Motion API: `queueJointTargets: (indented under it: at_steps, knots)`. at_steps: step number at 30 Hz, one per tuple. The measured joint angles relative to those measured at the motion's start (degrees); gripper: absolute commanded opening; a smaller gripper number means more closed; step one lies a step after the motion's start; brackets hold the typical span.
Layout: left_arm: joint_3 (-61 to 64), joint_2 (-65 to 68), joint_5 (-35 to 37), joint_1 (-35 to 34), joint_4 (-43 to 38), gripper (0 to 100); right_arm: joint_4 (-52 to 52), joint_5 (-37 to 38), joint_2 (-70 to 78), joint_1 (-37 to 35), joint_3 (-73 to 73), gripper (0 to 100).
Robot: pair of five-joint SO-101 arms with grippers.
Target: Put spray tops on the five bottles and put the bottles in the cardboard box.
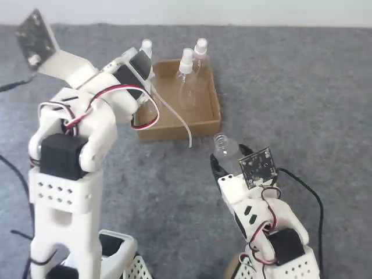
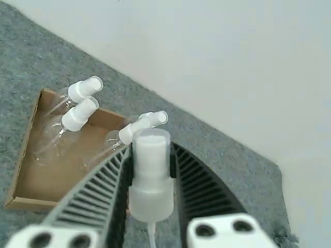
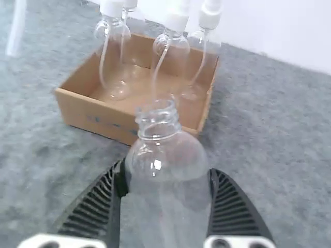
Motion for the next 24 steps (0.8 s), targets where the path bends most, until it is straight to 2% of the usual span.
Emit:
queueJointTargets:
  at_steps: [5, 12, 17, 24]
  knots:
    - [1.85, -3.52, 0.00, 2.81, 0.00, 1, 0.00, -1.32, 0.00, -5.01, 0.00, 8.0]
    - [11.08, -6.42, 0.09, 7.03, -8.00, 1, -3.69, -1.49, 0.00, -6.15, 0.00, 8.0]
    - [13.63, -10.29, 0.00, 10.46, -8.97, 1, -3.69, -1.67, 0.00, -8.26, 0.00, 8.0]
    - [16.53, -13.45, 0.18, 8.09, -11.08, 1, -6.33, -1.85, -0.09, -9.85, 1.14, 8.0]
